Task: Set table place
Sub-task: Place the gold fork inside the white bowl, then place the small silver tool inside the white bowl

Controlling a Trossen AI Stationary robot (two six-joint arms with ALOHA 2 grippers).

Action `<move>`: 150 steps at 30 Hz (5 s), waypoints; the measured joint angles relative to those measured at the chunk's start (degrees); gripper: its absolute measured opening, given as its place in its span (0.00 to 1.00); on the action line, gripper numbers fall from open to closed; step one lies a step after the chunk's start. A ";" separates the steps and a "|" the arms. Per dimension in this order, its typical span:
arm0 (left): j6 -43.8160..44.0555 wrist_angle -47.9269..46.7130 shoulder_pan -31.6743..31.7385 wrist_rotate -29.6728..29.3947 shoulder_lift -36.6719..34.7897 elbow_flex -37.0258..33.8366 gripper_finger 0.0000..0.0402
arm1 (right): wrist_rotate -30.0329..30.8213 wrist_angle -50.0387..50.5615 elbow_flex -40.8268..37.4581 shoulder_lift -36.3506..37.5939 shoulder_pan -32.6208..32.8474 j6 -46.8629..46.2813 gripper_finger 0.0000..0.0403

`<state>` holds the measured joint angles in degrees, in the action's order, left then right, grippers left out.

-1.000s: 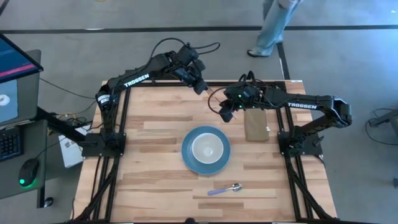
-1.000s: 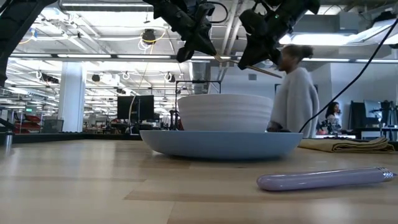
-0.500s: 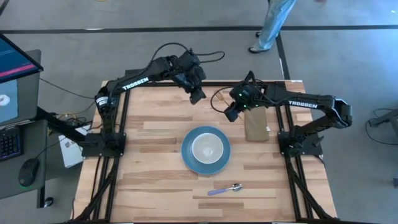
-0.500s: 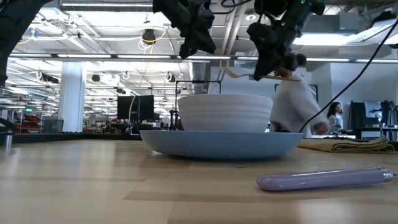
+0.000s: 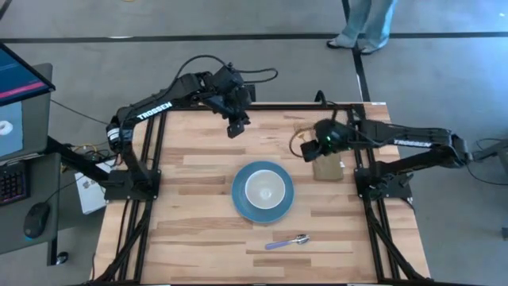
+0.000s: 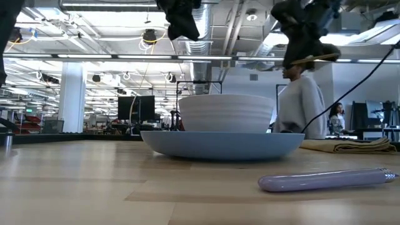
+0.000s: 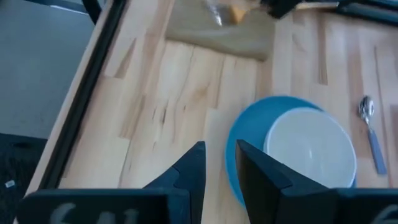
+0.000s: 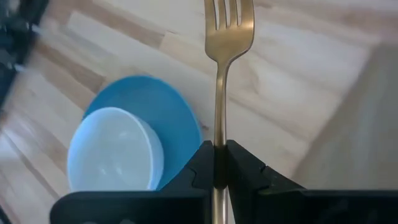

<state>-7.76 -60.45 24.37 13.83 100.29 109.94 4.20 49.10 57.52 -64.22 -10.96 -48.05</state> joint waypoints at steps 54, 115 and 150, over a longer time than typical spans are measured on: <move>12.07 41.52 -1.61 -1.10 -30.89 -50.98 0.20 | 21.67 -31.35 -26.08 -22.11 35.58 -64.46 0.13; -1.77 42.11 -9.78 8.58 -30.84 -50.94 0.20 | 20.56 -31.54 -26.23 13.24 30.64 -28.79 0.44; 34.00 58.69 -40.13 -9.24 -14.45 -49.63 0.19 | -5.67 -36.39 -26.21 -0.61 50.86 -37.60 0.39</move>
<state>26.25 -1.76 -15.76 4.59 85.85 60.31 -1.46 12.72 31.31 -64.83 39.90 -85.65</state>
